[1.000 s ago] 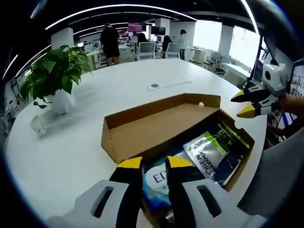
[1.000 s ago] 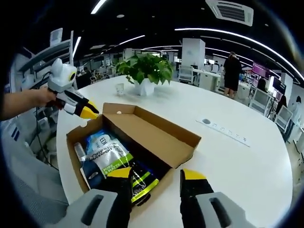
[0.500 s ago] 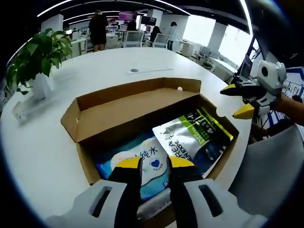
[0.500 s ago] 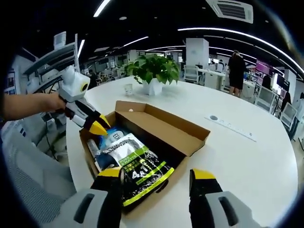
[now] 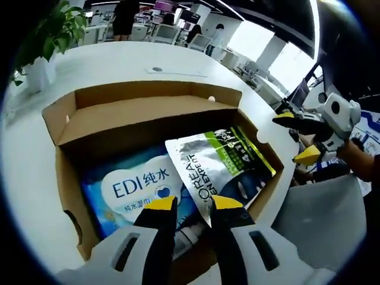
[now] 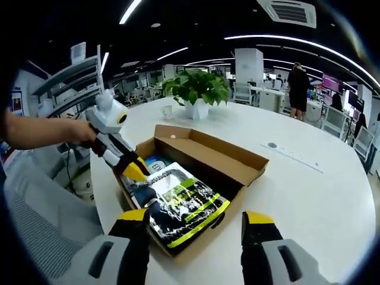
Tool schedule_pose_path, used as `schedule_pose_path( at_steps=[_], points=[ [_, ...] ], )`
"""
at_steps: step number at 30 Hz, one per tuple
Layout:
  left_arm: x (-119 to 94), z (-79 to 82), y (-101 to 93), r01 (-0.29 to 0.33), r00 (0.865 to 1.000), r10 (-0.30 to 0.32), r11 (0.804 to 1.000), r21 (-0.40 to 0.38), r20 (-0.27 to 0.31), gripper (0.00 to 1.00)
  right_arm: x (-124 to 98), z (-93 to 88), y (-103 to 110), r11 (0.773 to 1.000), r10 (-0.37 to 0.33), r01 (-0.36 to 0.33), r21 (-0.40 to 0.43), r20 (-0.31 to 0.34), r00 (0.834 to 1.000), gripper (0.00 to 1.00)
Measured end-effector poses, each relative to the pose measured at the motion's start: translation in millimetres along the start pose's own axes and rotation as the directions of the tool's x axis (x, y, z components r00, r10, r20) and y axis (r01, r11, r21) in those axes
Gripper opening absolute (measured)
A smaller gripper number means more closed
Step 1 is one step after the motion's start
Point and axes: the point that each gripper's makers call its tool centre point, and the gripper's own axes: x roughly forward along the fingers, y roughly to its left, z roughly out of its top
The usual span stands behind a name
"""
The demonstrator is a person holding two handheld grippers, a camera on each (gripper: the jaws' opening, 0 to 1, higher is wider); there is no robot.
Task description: Operate the shoe box by opening the lid, removing the specified soft item, and placing it in the target area until the item is outside and the box remains undamaged.
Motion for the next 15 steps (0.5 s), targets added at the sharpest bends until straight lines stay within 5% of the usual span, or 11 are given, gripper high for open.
schedule_pose_path(
  at_steps=[4,15],
  points=[
    [3,-0.3,0.3,0.019,1.0,-0.018,0.998,-0.052,0.003,0.23,1,2.0,8,1.0,0.018,-0.018,-0.019,0.004,1.0,0.63],
    [5,-3.1,-6.0,0.098,0.995,-0.095,0.982,-0.16,0.027,0.07,6,2.8,17,0.998,0.045,-0.045,-0.037,0.004,0.999,0.63]
  ],
)
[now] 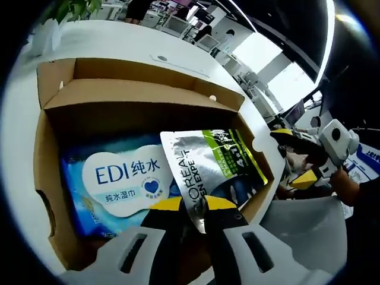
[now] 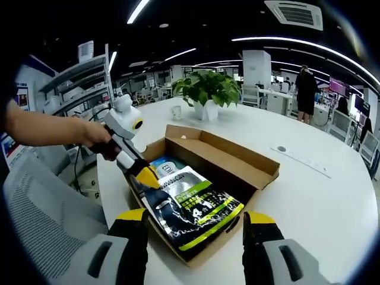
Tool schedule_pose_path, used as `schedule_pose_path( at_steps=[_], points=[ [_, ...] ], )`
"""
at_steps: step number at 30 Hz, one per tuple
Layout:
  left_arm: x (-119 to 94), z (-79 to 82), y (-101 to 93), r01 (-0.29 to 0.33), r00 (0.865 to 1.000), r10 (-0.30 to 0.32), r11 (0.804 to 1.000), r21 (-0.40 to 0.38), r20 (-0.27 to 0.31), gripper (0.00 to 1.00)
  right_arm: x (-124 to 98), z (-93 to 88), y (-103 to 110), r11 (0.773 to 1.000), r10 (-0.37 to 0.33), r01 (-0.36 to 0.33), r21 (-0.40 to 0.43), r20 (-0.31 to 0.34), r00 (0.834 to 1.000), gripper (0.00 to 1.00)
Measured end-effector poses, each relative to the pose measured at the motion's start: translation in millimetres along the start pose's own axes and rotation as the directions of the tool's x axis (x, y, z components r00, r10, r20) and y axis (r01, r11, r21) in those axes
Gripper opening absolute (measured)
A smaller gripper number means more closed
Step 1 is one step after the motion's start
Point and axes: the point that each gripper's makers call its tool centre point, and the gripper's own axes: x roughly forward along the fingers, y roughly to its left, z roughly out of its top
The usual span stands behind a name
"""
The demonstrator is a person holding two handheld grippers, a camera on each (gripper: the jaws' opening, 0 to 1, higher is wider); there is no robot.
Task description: Operate the shoe box by opening the lid, removing the specified soft item, and placing it in the target area until the item is outside and the box remains undamaged.
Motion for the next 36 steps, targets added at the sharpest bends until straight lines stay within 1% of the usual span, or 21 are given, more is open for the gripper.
schedule_pose_path(
  at_steps=[2,3,6,12,21,24,31,36],
  points=[
    [-3,1.5,-1.6,0.005,1.0,-0.006,1.0,0.022,0.01,0.02,1,-1.6,1,1.0,0.001,-0.002,-0.016,-0.006,1.0,0.63],
    [-3,2.0,-2.2,0.007,1.0,-0.007,1.0,0.023,0.013,0.0,1,-2.1,2,1.0,0.002,-0.002,-0.021,-0.009,1.0,0.63],
    [-4,3.2,-2.5,-0.009,1.0,0.009,0.999,0.048,0.018,0.0,3,-2.9,4,0.999,0.009,-0.009,-0.033,-0.015,1.0,0.63],
    [-8,8.5,-3.0,-0.009,0.999,0.008,1.0,0.023,0.043,0.0,6,-2.4,7,0.999,0.016,-0.017,-0.049,-0.018,1.0,0.64],
    [-19,23.4,-10.1,0.001,0.997,0.0,1.0,-0.007,0.081,0.0,12,2.0,11,0.997,0.03,-0.031,-0.069,-0.015,0.999,0.64],
    [-22,28.3,-10.7,-0.011,0.996,0.01,1.0,0.008,0.084,0.0,16,2.1,14,0.997,0.036,-0.037,-0.074,-0.019,0.999,0.64],
    [-28,40.9,-18.6,-0.004,0.995,0.002,1.0,0.02,0.102,0.0,22,4.0,20,0.995,0.047,-0.049,-0.084,-0.02,0.999,0.63],
    [-30,46.4,-24.2,-0.007,0.994,0.004,1.0,0.03,0.109,0.0,29,5.7,24,0.994,0.047,-0.048,-0.096,-0.02,0.999,0.62]
  ],
)
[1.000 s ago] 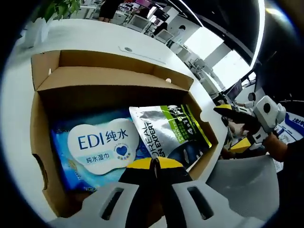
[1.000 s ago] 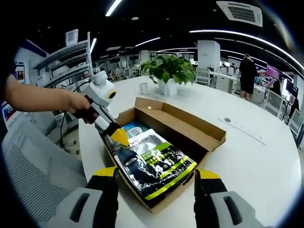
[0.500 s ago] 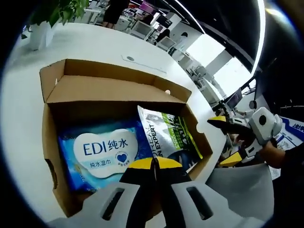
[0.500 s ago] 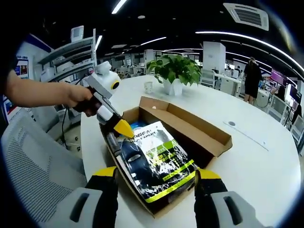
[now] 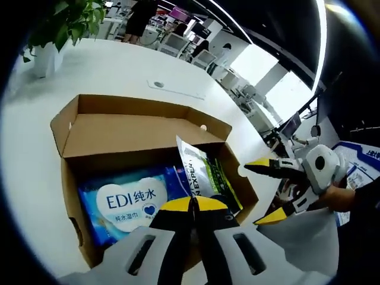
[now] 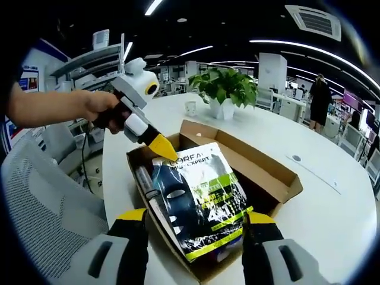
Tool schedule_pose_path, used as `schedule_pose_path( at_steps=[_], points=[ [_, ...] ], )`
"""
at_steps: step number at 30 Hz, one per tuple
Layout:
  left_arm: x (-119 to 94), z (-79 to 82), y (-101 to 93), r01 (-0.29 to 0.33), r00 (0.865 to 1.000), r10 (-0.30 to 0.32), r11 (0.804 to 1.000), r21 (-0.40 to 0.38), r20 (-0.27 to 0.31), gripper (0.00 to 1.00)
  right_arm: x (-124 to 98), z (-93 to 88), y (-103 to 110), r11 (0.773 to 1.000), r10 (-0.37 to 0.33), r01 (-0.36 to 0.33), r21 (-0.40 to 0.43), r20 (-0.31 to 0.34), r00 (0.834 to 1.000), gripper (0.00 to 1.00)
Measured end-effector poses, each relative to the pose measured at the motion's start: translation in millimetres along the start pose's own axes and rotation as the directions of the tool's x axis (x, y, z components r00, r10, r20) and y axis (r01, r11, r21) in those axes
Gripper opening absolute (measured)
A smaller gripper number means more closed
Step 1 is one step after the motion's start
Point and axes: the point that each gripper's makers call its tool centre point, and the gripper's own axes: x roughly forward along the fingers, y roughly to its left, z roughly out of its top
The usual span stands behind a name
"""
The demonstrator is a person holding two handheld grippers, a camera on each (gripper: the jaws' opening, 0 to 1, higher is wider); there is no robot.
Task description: Operate the shoe box by opening the lid, removing the specified soft item, and placing it in the target area until the item is outside and the box remains undamaged.
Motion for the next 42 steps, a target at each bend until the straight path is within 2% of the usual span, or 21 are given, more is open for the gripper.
schedule_pose_path(
  at_steps=[5,14,18,26,29,31,35,42],
  points=[
    [-1,6.4,-5.1,-0.016,1.0,0.016,1.0,0.014,-0.001,0.0,8,-0.1,6,1.0,-0.004,0.004,0.005,-0.012,1.0,0.59],
    [-3,16.6,-14.9,-0.018,1.0,0.018,1.0,0.004,0.006,0.0,23,8.5,10,0.998,-0.048,0.048,-0.044,-0.003,0.999,0.54],
    [-3,18.0,-16.6,-0.018,1.0,0.018,1.0,-0.005,0.006,0.0,29,8.3,7,0.992,-0.091,0.09,-0.092,-0.004,0.996,0.43],
    [-5,17.2,-19.1,-0.02,1.0,0.02,0.999,-0.029,-0.006,0.0,40,-1.8,15,0.989,-0.095,0.09,-0.121,-0.041,0.995,0.35],
    [-8,17.3,-21.2,-0.026,1.0,0.026,1.0,-0.008,-0.006,0.0,39,-1.3,15,0.984,-0.106,0.099,-0.147,-0.039,0.994,0.34],
    [-10,16.9,-21.5,-0.032,0.999,0.032,0.999,0.01,-0.005,0.0,37,-3.2,14,0.98,-0.109,0.098,-0.171,-0.056,0.993,0.24],
    [-11,17.1,-23.1,-0.039,0.999,0.039,0.999,0.035,0.002,0.0,35,-3.1,16,0.98,-0.099,0.088,-0.178,-0.058,0.993,0.18],
    [-12,15.7,-28.8,-0.049,0.999,0.049,0.996,0.073,0.004,0.0,29,-6.2,20,0.977,-0.083,0.066,-0.201,-0.079,0.993,0.03]
  ],
)
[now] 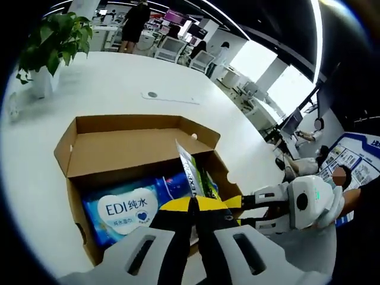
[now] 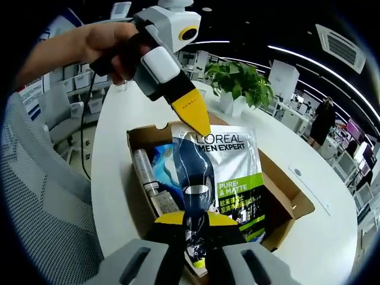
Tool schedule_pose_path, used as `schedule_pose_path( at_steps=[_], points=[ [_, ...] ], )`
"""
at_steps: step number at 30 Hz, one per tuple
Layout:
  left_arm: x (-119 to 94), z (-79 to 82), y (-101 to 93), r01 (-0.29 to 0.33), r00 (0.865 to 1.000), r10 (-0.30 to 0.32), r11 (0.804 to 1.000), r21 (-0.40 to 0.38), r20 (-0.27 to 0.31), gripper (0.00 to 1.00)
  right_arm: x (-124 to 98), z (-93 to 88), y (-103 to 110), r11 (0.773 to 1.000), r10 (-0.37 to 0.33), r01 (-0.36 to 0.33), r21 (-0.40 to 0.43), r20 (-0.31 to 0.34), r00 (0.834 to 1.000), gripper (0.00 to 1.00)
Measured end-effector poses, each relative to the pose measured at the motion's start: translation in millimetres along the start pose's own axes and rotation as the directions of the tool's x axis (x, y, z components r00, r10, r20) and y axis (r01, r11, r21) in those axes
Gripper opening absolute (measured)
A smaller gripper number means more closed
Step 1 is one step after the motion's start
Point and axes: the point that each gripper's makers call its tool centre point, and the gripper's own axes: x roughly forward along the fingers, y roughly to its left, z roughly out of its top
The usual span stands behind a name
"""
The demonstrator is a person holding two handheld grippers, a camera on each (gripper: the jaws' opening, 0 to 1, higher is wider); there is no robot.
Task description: Operate the shoe box by opening the lid, removing the specified soft item, and placing it in the target area until the item is outside and the box remains undamaged.
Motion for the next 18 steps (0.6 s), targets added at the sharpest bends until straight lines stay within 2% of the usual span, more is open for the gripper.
schedule_pose_path(
  at_steps=[2,6,18],
  points=[
    [-1,0.5,-1.7,0.001,1.0,-0.001,1.0,0.006,0.003,0.0,-2,1.1,0,1.0,0.007,-0.007,-0.002,0.001,1.0,0.0],
    [-5,6.6,-7.8,0.005,0.999,-0.006,0.999,0.032,0.034,0.0,-8,5.6,1,1.0,0.02,-0.02,0.006,0.01,1.0,0.0],
    [-26,16.4,-20.4,0.02,0.997,-0.023,0.999,0.045,0.079,0.0,-23,23.1,1,1.0,0.019,-0.019,0.001,0.067,0.998,0.0]
  ],
)
